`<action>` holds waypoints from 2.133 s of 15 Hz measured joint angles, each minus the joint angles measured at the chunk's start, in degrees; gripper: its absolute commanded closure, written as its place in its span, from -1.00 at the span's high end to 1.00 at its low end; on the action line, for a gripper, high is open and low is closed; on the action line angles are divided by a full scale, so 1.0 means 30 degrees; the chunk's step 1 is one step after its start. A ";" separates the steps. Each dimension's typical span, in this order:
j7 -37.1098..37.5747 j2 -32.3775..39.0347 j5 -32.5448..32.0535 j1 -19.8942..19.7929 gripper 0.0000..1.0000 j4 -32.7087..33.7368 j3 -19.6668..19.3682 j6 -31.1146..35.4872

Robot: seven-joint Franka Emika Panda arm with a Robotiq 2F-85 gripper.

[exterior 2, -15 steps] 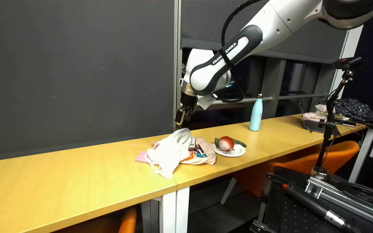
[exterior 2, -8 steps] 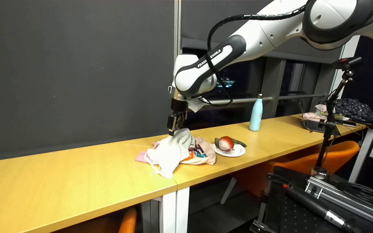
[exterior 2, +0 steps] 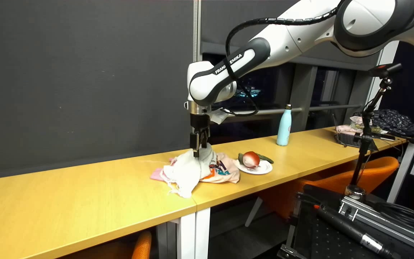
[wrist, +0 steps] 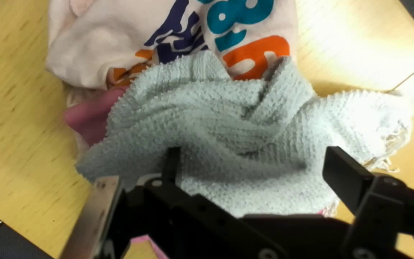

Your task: Move the white towel and the pink shirt to the left

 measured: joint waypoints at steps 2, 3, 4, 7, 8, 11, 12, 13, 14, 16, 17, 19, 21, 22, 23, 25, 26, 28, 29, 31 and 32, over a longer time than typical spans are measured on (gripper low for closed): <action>0.0342 0.0431 -0.0441 0.0402 1.00 0.0024 -0.0559 0.0312; 0.0620 0.0693 -0.0756 0.0625 1.00 0.0082 -0.0855 0.0611; 0.0997 0.0946 -0.1156 0.0873 0.78 0.0129 -0.1178 0.0980; 0.2199 0.1542 -0.2240 0.1584 0.16 0.0325 -0.1988 0.2030; 0.2555 0.1640 -0.2489 0.1775 -0.03 0.0388 -0.2182 0.2213; 0.3199 0.1677 -0.2723 0.2140 -0.45 0.0533 -0.2533 0.2436; 0.3310 0.1668 -0.2757 0.2201 -0.58 0.0609 -0.2596 0.2436; 0.3387 0.1630 -0.2778 0.2240 -0.75 0.0645 -0.2639 0.2436; 0.3436 0.1555 -0.2795 0.2272 -0.88 0.0651 -0.2683 0.2436; 0.3477 0.1371 -0.2809 0.2283 -0.99 0.0680 -0.2749 0.2434; 0.3496 0.1228 -0.2811 0.2283 -0.92 0.0697 -0.2783 0.2428; 0.3508 0.0897 -0.2821 0.2283 -0.93 0.0895 -0.2872 0.2414; 0.3507 0.0465 -0.2836 0.2282 -0.93 0.1418 -0.2965 0.2374; 0.3479 0.0253 -0.2840 0.2281 -0.93 0.1840 -0.2992 0.2322; 0.3427 0.0057 -0.2841 0.2283 -0.93 0.2382 -0.2994 0.2207; 0.3151 -0.0089 -0.2841 0.2335 -0.93 0.3826 -0.2934 0.1849; 0.2945 -0.0065 -0.2841 0.2394 -0.93 0.4679 -0.2832 0.1649; 0.2437 0.0107 -0.2815 0.2572 -0.93 0.6266 -0.2434 0.1383; 0.2129 0.0292 -0.2749 0.2688 -0.93 0.7066 -0.2129 0.1311; 0.1314 0.0911 -0.2296 0.2902 -0.93 0.8572 -0.1245 0.1300; 0.0788 0.1300 -0.1937 0.2996 -0.93 0.9190 -0.0747 0.1301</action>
